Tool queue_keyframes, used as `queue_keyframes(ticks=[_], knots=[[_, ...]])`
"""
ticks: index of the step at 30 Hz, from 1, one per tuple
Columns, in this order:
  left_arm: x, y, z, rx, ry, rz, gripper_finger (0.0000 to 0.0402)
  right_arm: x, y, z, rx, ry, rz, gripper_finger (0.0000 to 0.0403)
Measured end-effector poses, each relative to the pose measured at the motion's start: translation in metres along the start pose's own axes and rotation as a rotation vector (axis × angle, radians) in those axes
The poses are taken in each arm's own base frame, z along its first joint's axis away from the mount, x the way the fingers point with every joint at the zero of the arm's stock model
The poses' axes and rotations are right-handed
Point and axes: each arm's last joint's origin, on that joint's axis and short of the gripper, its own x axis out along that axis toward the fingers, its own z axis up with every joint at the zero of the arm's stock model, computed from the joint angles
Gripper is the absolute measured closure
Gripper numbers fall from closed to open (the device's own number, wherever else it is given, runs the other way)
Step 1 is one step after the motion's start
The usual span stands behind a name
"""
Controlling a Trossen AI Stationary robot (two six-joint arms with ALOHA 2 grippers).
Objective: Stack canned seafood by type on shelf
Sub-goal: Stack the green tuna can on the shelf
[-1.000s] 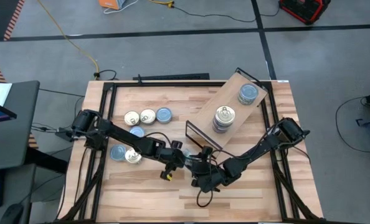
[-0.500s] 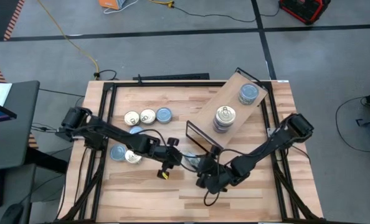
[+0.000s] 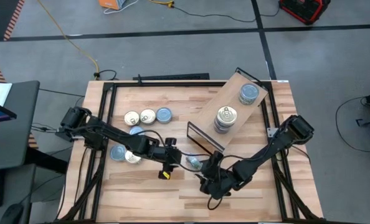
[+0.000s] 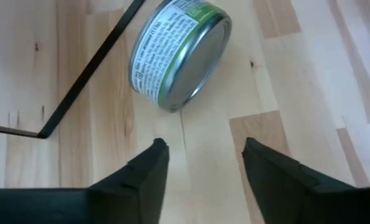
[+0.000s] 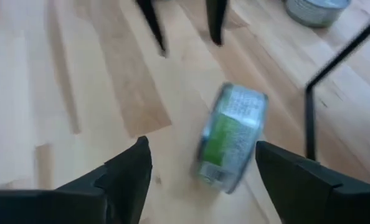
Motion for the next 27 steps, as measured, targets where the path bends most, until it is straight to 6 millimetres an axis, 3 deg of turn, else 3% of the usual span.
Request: queue_keyframes(ticks=[4,12,19,27], knots=[[0.000,0.000,0.000,0.029,0.000,0.003,0.0170,-0.003,0.009,-0.005,-0.006,-0.032,0.016,0.0088],[0.000,-0.001,0.000,0.173,-0.001,0.041,0.0166,-0.017,0.034,-0.032,-0.093,-0.152,-0.034,0.0088],[0.001,0.002,0.003,0.271,-0.041,0.116,0.0166,0.015,0.052,-0.050,-0.185,-0.165,-0.150,0.0100],[0.015,0.008,-0.023,0.313,-0.028,0.103,0.0166,0.027,0.052,-0.043,-0.136,-0.187,-0.249,0.0101]])
